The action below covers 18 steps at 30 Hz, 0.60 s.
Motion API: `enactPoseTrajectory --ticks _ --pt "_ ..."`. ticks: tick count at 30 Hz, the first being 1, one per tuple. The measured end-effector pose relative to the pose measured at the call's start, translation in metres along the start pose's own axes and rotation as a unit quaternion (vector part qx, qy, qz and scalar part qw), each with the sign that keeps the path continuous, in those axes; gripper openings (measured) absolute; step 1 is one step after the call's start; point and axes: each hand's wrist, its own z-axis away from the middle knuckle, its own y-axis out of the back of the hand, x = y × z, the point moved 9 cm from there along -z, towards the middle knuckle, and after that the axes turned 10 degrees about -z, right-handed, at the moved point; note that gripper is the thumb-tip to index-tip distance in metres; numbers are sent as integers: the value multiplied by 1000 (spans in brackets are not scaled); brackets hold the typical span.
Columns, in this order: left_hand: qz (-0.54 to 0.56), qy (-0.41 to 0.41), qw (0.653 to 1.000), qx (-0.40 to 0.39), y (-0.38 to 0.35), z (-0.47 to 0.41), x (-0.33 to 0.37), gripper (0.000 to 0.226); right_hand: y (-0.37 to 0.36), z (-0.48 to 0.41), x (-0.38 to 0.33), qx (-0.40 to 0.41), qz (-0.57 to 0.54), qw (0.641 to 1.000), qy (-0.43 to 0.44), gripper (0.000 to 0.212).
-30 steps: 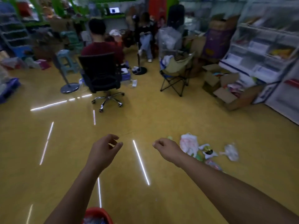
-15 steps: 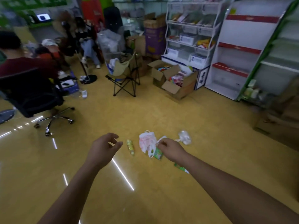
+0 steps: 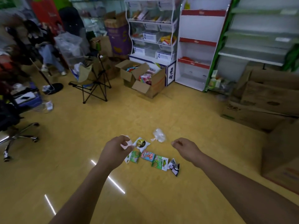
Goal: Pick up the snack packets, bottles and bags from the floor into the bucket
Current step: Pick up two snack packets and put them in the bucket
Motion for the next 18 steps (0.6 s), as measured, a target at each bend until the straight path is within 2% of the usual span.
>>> enactPoseTrajectory --ticks 6,10,18 --pt "-28 -29 999 -36 -41 -31 29 31 34 -15 40 22 -14 999 -48 36" --pt "-9 -38 998 -55 -67 -57 37 32 43 -32 62 30 -27 996 -75 35" --pt "-16 -59 993 -102 -125 -139 34 30 42 -105 81 17 -17 991 -130 39"
